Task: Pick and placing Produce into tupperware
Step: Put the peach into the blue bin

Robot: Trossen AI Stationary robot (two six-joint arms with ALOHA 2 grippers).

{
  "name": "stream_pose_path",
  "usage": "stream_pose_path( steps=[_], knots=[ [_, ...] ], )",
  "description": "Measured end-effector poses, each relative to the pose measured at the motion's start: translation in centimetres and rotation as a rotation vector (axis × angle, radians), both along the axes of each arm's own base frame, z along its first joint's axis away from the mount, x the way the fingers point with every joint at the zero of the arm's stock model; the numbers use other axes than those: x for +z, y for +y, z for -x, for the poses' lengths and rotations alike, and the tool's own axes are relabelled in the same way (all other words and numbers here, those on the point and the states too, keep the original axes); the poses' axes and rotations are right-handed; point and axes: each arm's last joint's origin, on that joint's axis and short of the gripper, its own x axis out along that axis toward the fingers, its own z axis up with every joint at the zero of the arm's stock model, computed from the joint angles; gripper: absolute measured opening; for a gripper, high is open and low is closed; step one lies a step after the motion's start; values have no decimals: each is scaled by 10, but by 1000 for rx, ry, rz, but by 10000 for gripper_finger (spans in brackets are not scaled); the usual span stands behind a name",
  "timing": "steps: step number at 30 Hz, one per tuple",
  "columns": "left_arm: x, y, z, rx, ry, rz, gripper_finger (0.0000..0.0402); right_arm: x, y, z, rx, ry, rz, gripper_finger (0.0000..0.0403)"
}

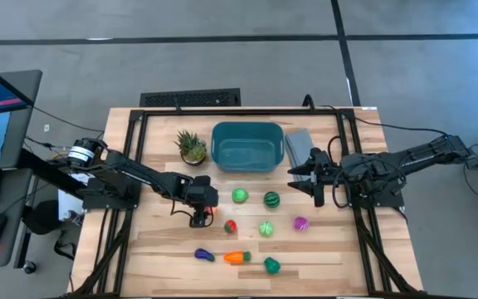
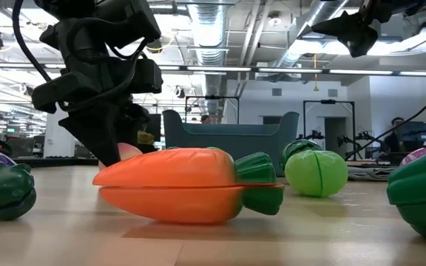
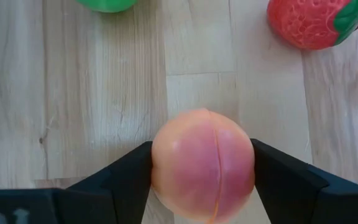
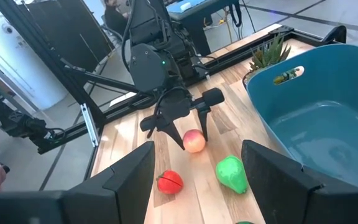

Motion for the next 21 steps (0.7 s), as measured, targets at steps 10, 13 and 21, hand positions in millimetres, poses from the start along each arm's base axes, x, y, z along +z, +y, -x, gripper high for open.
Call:
stream_pose_path(
  steps=[10,13,21],
  knots=[
    [2,-1,-4,7,-44,17,227,-1,0,0,-4,6,-13,265],
    [3,-1,-5,10,-58,21,227,-1,0,0,-4,7,-13,265],
    [11,-2,-11,16,-100,28,227,-1,0,0,-4,6,-14,265]
  ],
)
